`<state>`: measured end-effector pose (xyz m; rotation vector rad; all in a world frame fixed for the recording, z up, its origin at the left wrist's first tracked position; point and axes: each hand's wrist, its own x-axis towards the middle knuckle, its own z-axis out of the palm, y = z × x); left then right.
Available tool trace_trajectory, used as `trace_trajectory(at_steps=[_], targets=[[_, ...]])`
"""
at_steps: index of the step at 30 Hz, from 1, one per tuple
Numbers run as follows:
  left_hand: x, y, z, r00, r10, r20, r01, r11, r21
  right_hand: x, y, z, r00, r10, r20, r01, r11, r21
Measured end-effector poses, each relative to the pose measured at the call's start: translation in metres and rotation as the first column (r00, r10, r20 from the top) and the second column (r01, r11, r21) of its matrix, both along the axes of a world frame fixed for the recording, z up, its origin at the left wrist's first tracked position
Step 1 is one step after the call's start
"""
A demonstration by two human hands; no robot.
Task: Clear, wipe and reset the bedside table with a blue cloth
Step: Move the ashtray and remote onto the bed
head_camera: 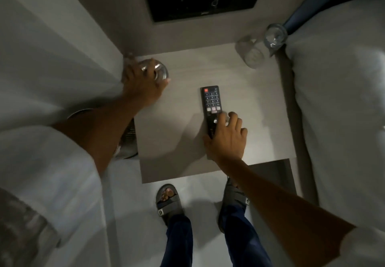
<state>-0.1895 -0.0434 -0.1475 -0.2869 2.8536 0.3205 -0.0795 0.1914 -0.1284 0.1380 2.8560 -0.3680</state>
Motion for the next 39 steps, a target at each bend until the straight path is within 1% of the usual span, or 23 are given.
trace_trajectory(at_steps=[2, 4, 6, 8, 11, 15, 18, 20, 24, 27, 30, 32, 35, 37, 39], targets=[[0.0, 0.002, -0.002, 0.995, 0.082, 0.057, -0.086, 0.993, 0.082, 0.005, 0.004, -0.002, 0.999, -0.017, 0.033, 0.018, 0.999, -0.027], [0.004, 0.007, -0.002, 0.989, 0.137, 0.065, -0.145, 0.978, 0.152, 0.007, 0.005, -0.003, 0.997, -0.016, 0.07, 0.021, 0.998, -0.067], [0.017, 0.021, 0.002, 0.991, 0.128, 0.029, -0.131, 0.963, 0.233, 0.007, 0.009, 0.001, 0.992, -0.034, 0.124, 0.052, 0.988, -0.145], [0.038, 0.039, 0.013, 0.997, 0.073, 0.008, -0.072, 0.956, 0.286, 0.011, 0.016, 0.008, 0.979, -0.064, 0.194, 0.109, 0.967, -0.231], [0.076, 0.075, 0.026, 1.0, 0.019, -0.016, -0.013, 0.946, 0.323, 0.021, 0.036, 0.024, 0.958, -0.111, 0.266, 0.193, 0.932, -0.307], [0.111, 0.128, 0.045, 0.996, -0.042, -0.081, 0.068, 0.931, 0.36, 0.044, 0.078, 0.052, 0.958, -0.176, 0.227, 0.245, 0.912, -0.328], [0.127, 0.169, 0.069, 0.99, -0.071, -0.121, 0.116, 0.899, 0.423, 0.065, 0.112, 0.079, 0.953, -0.272, 0.133, 0.303, 0.882, -0.361], [0.134, 0.197, 0.091, 0.976, -0.128, -0.174, 0.194, 0.876, 0.442, 0.079, 0.135, 0.101, 0.93, -0.361, 0.07, 0.358, 0.845, -0.397], [0.142, 0.248, 0.13, 0.922, -0.254, -0.293, 0.368, 0.812, 0.453, 0.107, 0.177, 0.143, 0.845, -0.535, -0.004, 0.474, 0.753, -0.457], [0.148, 0.287, 0.152, 0.884, -0.346, -0.313, 0.461, 0.751, 0.473, 0.126, 0.21, 0.168, 0.769, -0.633, -0.083, 0.52, 0.696, -0.495], [0.156, 0.333, 0.164, 0.813, -0.46, -0.357, 0.581, 0.682, 0.444, 0.14, 0.255, 0.19, 0.682, -0.719, -0.136, 0.574, 0.64, -0.511], [0.164, 0.369, 0.167, 0.759, -0.52, -0.391, 0.651, 0.632, 0.421, 0.145, 0.293, 0.201, 0.612, -0.772, -0.173, 0.624, 0.605, -0.494], [0.179, 0.429, 0.171, 0.681, -0.592, -0.432, 0.732, 0.526, 0.433, 0.153, 0.352, 0.206, 0.489, -0.847, -0.207, 0.723, 0.527, -0.446], [0.189, 0.472, 0.173, 0.6, -0.67, -0.437, 0.795, 0.442, 0.415, 0.16, 0.391, 0.206, 0.431, -0.877, -0.212, 0.785, 0.481, -0.39], [0.2, 0.51, 0.172, 0.517, -0.751, -0.411, 0.842, 0.362, 0.399, 0.167, 0.424, 0.203, 0.39, -0.897, -0.209, 0.838, 0.44, -0.324]])
